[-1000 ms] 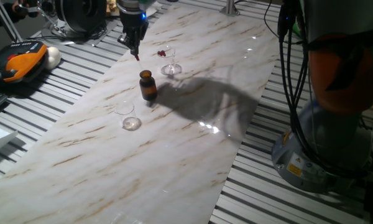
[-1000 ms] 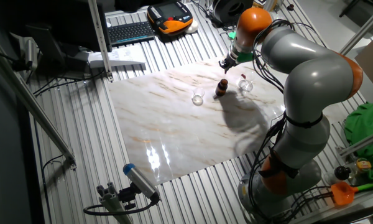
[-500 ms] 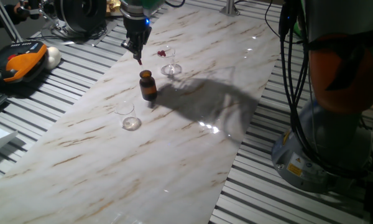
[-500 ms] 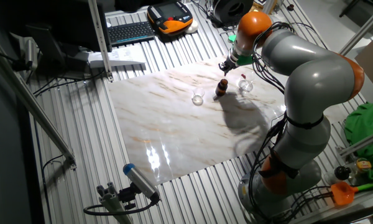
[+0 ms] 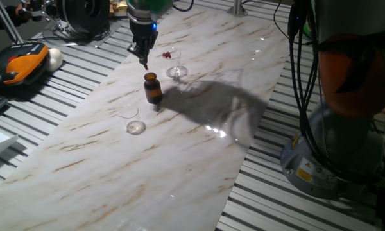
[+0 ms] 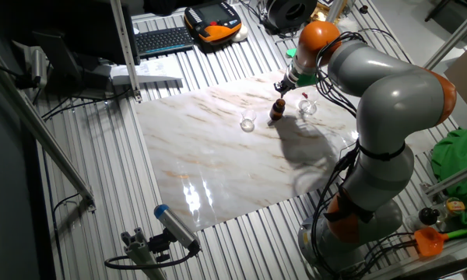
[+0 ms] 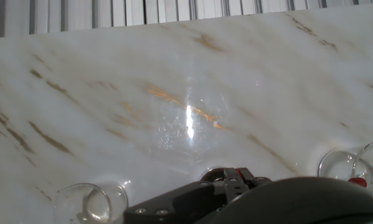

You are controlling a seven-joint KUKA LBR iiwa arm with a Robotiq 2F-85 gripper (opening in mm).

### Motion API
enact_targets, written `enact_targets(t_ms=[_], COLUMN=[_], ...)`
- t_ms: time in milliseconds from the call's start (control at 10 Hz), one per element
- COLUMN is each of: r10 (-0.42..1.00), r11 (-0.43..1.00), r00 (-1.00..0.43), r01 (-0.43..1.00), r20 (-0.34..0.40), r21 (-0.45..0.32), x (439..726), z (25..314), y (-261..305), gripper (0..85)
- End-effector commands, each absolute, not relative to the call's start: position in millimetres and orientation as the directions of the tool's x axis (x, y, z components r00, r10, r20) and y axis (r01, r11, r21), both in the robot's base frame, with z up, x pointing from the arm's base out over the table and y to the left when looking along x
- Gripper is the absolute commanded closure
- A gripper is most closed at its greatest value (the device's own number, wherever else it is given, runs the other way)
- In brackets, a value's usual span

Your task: Transfer liquid using a dropper

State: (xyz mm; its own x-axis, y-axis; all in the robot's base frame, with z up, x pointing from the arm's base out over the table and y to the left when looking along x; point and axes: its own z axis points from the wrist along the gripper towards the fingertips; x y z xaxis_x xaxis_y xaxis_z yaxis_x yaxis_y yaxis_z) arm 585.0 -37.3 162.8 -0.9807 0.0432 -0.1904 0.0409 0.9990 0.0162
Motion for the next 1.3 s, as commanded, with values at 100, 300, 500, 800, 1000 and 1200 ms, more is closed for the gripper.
enact_targets(t_ms=[100,300,500,800,1000,1200], r10=[0.043,0.040,0.036,0.035,0.032,0.030], r11=[0.999,0.999,0.999,0.999,0.999,1.000], r00=[-0.980,-0.980,-0.978,-0.977,-0.977,-0.980], r01=[0.040,0.037,0.032,0.031,0.029,0.029], r20=[-0.192,-0.196,-0.204,-0.211,-0.209,-0.198], r21=[0.018,0.020,0.021,0.021,0.018,0.007], x=[584.8,584.4,583.8,583.1,582.9,582.8], z=[159.6,155.3,150.1,146.0,145.8,145.9], y=[-37.6,-38.4,-38.6,-38.8,-39.0,-39.1], gripper=[85.0,85.0,85.0,85.0,85.0,85.0])
